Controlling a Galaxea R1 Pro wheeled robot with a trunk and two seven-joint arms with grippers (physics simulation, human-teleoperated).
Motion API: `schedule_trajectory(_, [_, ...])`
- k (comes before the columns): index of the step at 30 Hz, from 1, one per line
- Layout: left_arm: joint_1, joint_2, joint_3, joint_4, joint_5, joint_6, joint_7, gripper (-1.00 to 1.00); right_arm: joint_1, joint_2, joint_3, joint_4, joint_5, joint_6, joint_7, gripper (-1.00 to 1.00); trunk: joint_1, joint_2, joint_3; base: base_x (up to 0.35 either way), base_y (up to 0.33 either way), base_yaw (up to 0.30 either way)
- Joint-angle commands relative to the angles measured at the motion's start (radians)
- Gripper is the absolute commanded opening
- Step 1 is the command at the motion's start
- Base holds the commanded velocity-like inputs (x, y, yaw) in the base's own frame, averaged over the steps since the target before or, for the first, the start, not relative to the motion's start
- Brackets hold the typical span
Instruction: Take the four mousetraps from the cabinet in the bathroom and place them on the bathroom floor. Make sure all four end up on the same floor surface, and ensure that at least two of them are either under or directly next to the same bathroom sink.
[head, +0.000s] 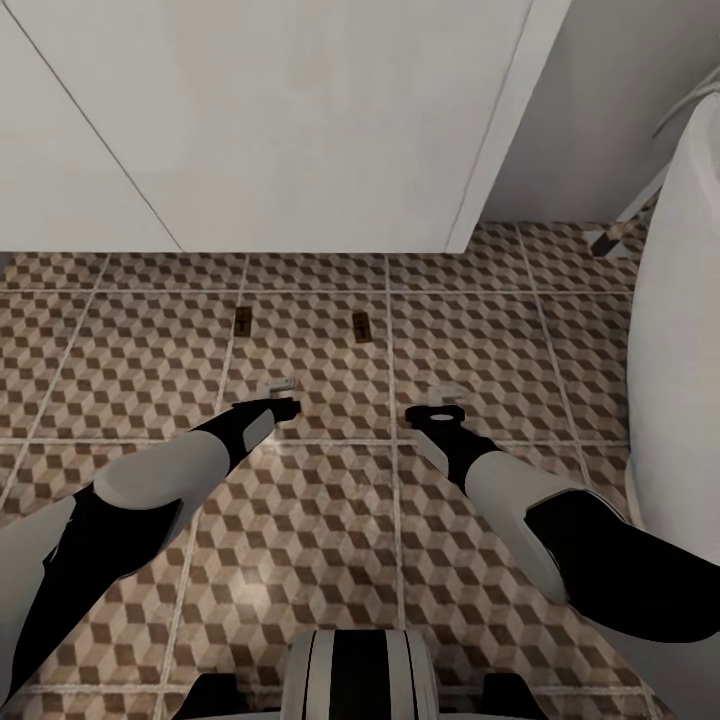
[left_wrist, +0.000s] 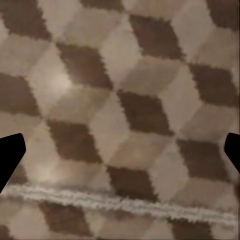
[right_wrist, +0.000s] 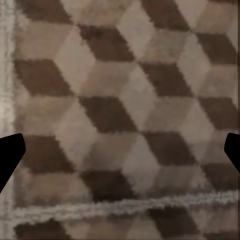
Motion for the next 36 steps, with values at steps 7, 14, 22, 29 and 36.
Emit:
schedule_trajectory(7, [0.000,-0.002,-0.008,0.002,0.008,0.005,0.002,1.00,0.000,0.000,0.008,-0.002,-0.006,0.007,-0.004,1.00,0.000,0.000,0.001,0.000,0.000,-0.032])
schedule_trajectory(14, [0.000,-0.001,-0.008,0.003,0.008,0.005,0.002,1.00,0.000,0.000,0.008,-0.002,-0.006,0.007,-0.004,1.00,0.000,0.000,0.001,0.000,0.000,-0.007])
schedule_trajectory(22, [0.000,0.002,-0.008,0.005,0.008,0.005,0.002,1.00,0.001,0.000,0.009,-0.002,-0.006,0.007,-0.004,1.00,-0.003,0.001,0.024,0.000,0.000,-0.001])
schedule_trajectory(29, [0.000,0.004,-0.008,0.006,0.008,0.005,0.002,1.00,0.001,0.000,0.009,-0.002,-0.006,0.006,-0.004,1.00,-0.006,0.003,0.051,0.000,0.000,0.000])
schedule_trajectory(36, [0.000,0.003,-0.008,0.006,0.008,0.005,0.002,1.00,0.001,0.000,0.009,-0.003,-0.006,0.006,-0.004,1.00,-0.009,0.004,0.078,0.000,0.000,0.000])
